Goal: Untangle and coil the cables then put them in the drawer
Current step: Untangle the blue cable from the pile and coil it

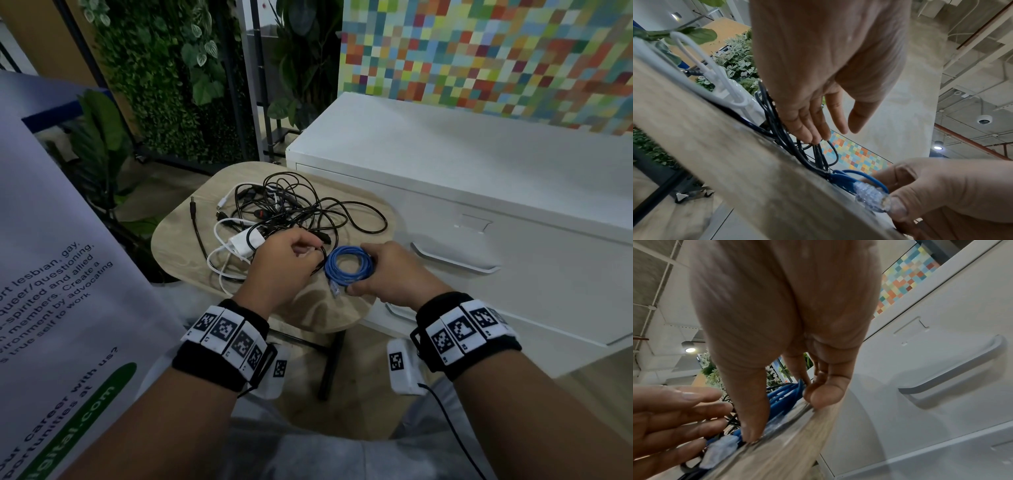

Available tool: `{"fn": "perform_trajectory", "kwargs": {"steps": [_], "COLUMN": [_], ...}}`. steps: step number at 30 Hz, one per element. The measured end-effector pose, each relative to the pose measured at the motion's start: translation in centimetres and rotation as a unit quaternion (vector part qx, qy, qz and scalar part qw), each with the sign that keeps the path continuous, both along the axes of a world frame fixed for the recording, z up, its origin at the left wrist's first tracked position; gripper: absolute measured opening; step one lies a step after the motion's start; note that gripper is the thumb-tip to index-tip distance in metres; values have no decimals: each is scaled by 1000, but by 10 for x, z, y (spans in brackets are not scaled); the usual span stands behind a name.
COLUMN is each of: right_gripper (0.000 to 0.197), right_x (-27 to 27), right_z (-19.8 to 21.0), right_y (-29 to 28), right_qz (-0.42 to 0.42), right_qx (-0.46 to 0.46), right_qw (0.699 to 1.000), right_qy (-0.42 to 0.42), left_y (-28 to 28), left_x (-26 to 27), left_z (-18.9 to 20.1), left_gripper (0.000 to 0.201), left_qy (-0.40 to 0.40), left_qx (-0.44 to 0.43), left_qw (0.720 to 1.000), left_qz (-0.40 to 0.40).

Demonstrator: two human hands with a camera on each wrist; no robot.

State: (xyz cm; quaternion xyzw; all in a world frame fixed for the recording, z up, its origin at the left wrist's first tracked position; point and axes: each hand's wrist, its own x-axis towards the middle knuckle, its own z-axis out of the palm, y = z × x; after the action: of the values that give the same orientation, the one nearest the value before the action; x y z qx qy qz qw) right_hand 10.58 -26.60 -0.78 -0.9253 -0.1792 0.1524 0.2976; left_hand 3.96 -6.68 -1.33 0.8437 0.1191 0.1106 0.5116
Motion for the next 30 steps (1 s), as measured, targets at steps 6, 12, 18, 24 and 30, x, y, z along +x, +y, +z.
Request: {"fn": "perform_trajectory", "kwargs": {"steps": [6,12,18,24,30], "right_gripper": [106,63,73,84,76], "right_x": [4,3,3,-3,-10], "right_z": [-3,-2,-9,-15,-5], "right_y": [-3,-6,-5,-8,-9], "right_qz": [6,26,10,32,50], "right_qx": [9,56,73,95,149], "right_qw": [1000,998,997,995,986], "right_qy": [7,20,15,-23,-52], "left_y": [-2,-4,-19,-26,-30], "left_x": [-4,-7,-7,4,17], "left_z": [2,1,2,2,4], "left_gripper": [15,13,27,63,68], "left_qy": [-3,-3,49,63,118], "left_qx": [8,22,77,132,192], "left_qw": [1000,1000,995,986,966], "left_qz": [5,0,-44,-77,-129]}}
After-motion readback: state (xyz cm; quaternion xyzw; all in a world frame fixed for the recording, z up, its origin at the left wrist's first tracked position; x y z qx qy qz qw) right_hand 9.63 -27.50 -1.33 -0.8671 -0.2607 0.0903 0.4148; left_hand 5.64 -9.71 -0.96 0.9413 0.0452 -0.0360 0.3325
